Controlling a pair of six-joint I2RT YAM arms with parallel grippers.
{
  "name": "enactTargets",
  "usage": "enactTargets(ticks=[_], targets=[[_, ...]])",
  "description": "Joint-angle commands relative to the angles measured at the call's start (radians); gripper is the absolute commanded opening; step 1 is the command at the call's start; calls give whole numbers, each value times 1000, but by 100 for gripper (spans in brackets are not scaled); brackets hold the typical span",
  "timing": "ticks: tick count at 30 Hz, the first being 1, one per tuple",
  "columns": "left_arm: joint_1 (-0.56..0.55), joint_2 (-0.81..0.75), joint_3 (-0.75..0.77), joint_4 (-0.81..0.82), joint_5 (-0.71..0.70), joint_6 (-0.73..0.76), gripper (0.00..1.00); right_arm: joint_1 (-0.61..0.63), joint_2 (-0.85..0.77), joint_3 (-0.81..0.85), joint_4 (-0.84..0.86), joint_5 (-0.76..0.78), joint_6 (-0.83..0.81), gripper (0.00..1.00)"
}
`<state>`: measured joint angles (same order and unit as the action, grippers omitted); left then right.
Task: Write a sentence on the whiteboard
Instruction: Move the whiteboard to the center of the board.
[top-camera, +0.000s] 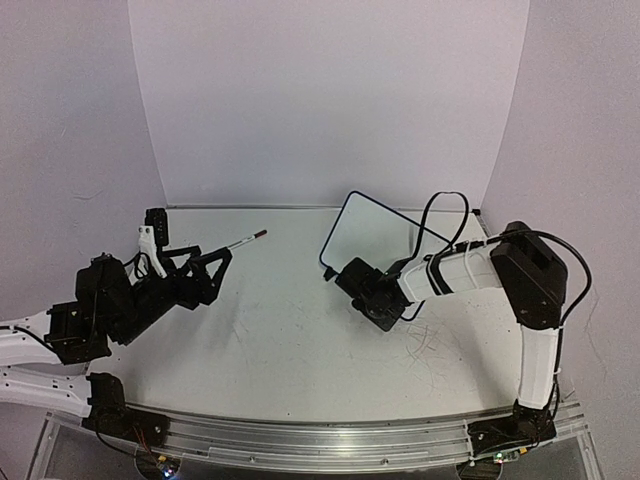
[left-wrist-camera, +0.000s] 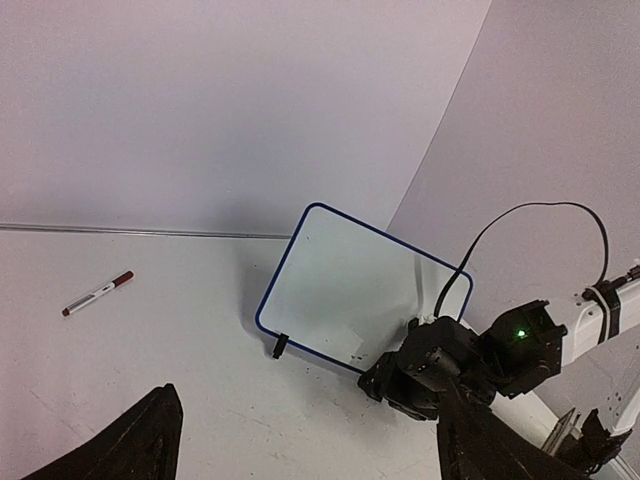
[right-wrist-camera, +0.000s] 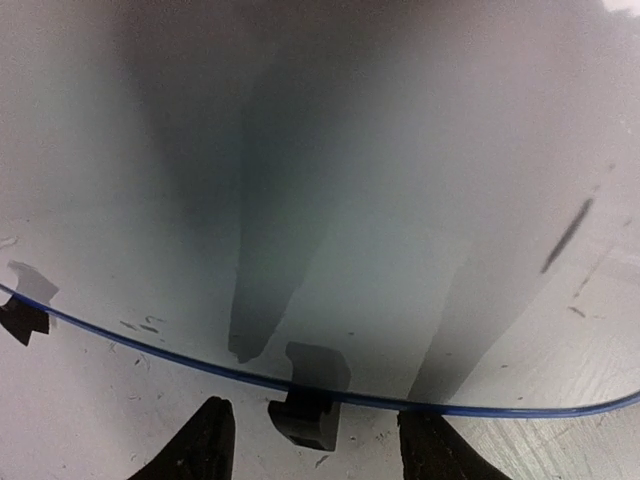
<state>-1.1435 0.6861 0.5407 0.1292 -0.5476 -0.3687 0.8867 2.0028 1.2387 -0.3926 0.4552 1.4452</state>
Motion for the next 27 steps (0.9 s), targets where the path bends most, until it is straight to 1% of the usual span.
enactTargets(ticks=[1, 6, 8, 11, 15, 16, 19, 21, 22, 27], targets=[[2, -39, 24, -4, 13, 23, 89, 12, 57, 87, -80, 90, 5, 55], [2, -46, 21, -6, -3, 38, 90, 25, 91, 134, -157, 138, -1, 53], [2, -44, 25, -11, -7, 42, 90, 24, 98, 135, -174, 139, 0, 46], [2, -43, 31, -18, -15, 49, 90, 25, 107, 138, -185, 142, 4, 41], [2, -33, 38, -19, -25, 58, 90, 25, 117, 148, -187, 152, -14, 29], [3, -27, 40, -20, -27, 59, 90, 25, 117, 150, -187, 154, -23, 25], [2, -3, 50, -22, -35, 64, 90, 25, 117, 155, -187, 157, -63, 8], [2, 20, 59, -24, -45, 71, 90, 24, 114, 154, -187, 151, -99, 2], [2, 31, 64, -26, -50, 74, 90, 25, 112, 151, -187, 148, -116, 0], [2, 84, 84, -29, -87, 90, 91, 45, 83, 107, -180, 158, -211, 0]])
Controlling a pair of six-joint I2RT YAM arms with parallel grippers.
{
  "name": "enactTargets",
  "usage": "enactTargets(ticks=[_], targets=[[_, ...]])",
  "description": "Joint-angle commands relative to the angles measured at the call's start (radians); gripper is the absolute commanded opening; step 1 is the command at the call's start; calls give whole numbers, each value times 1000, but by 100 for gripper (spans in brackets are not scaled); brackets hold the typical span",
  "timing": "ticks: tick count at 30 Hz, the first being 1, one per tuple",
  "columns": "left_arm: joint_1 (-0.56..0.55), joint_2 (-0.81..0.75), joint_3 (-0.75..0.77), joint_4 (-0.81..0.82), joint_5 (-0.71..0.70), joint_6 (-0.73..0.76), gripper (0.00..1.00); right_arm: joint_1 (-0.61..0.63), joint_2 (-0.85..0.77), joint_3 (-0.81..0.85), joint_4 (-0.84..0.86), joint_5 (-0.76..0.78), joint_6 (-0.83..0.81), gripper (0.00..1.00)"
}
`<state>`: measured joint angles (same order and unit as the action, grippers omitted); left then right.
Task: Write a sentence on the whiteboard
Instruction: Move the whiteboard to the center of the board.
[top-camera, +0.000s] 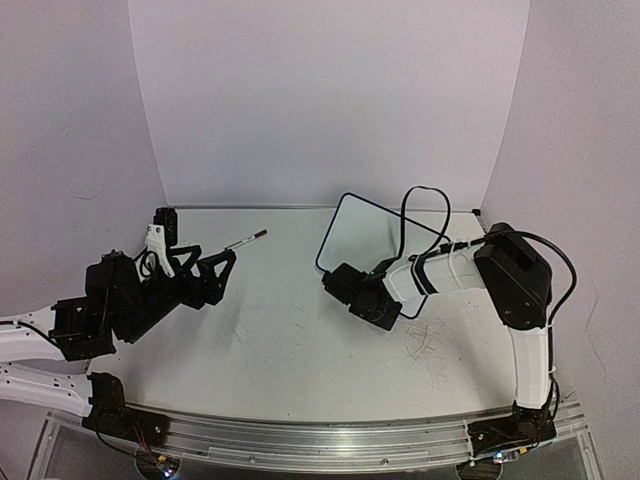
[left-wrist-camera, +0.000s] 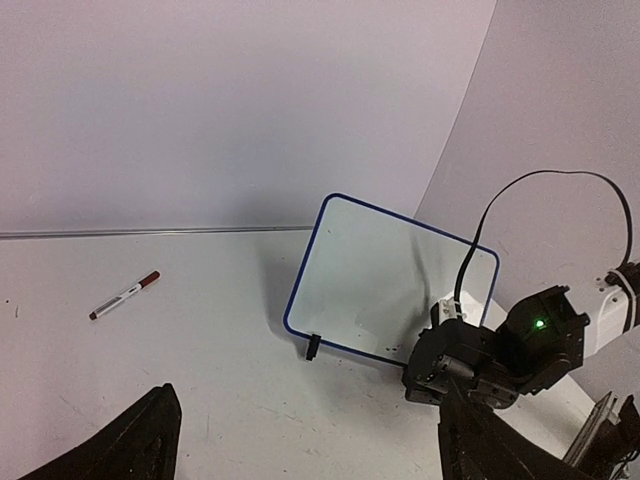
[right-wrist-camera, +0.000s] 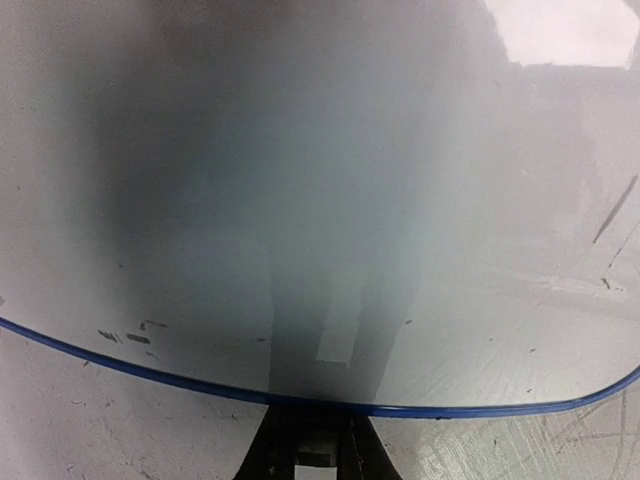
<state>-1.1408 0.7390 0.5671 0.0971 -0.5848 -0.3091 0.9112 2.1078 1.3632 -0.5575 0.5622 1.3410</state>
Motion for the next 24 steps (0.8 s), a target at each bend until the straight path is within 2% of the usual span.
enactTargets(ticks=[1, 5, 10, 13, 20, 24], targets=[[0, 44, 63, 4, -56, 33, 91, 29, -33, -29, -13, 62, -128, 0], [0, 105, 88, 8, -76, 33, 91, 50, -94, -114, 63, 60, -269, 0], [0, 196, 124, 23, -79, 13, 89, 58, -242, -359, 408, -64, -575, 0], [-1, 265, 157, 27, -47, -15, 87, 58, -293, -446, 548, -155, -744, 0], [-2, 349, 223, 30, 11, -77, 85, 59, -412, -634, 793, -302, -1068, 0], [-2, 335, 239, 26, 13, -83, 85, 59, -446, -674, 834, -302, -1177, 0]])
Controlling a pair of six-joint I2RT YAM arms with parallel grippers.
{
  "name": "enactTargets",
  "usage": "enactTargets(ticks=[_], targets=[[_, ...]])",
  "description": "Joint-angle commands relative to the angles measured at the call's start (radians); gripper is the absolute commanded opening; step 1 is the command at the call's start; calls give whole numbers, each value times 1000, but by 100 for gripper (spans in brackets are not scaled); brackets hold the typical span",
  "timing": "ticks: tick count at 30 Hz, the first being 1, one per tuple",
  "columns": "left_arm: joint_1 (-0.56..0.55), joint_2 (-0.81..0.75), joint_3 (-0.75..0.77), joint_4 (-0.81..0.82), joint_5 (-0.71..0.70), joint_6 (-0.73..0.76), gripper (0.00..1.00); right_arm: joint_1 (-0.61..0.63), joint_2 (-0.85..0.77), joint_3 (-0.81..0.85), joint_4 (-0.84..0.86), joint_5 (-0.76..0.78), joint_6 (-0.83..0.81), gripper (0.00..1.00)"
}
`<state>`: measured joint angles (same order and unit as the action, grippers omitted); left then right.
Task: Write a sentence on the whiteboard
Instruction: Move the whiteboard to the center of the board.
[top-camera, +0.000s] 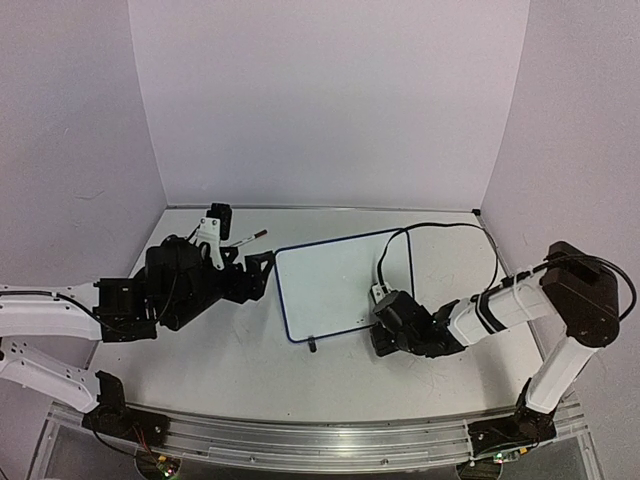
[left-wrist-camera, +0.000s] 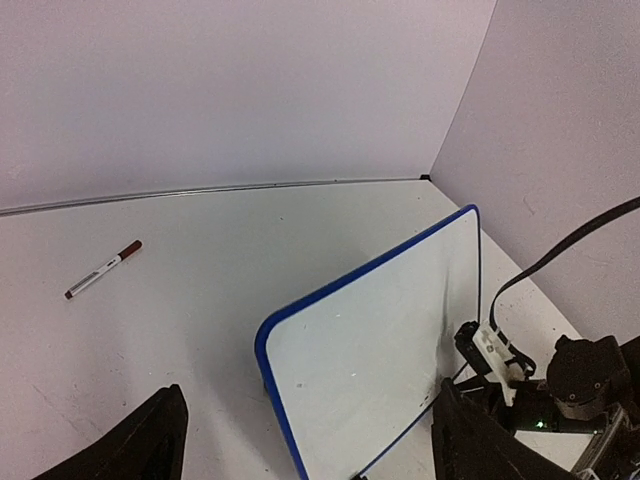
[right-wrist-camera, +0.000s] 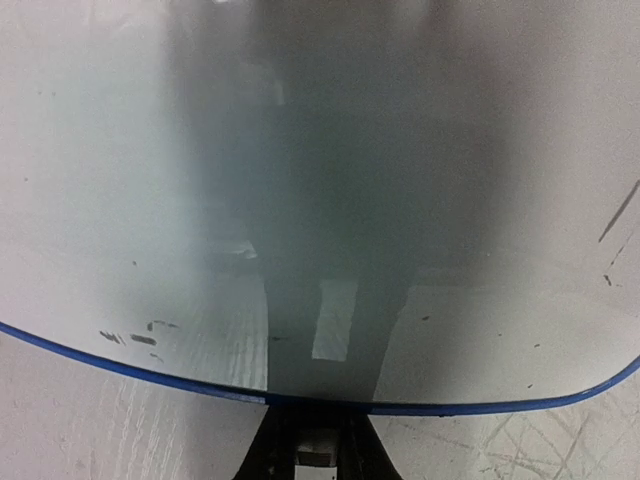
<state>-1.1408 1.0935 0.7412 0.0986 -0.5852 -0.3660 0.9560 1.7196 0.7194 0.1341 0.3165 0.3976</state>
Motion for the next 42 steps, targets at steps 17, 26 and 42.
enactTargets(ticks=[17, 26, 42], targets=[[-2, -24, 189, -123, 42, -40, 89, 14, -39, -78, 209, -108, -225, 9], [-2, 35, 234, -127, 56, -16, 91, 26, -74, -78, 148, 0, -8, 3], [-2, 18, 243, -131, 74, -17, 92, 134, -22, 33, -48, 148, 388, 11]])
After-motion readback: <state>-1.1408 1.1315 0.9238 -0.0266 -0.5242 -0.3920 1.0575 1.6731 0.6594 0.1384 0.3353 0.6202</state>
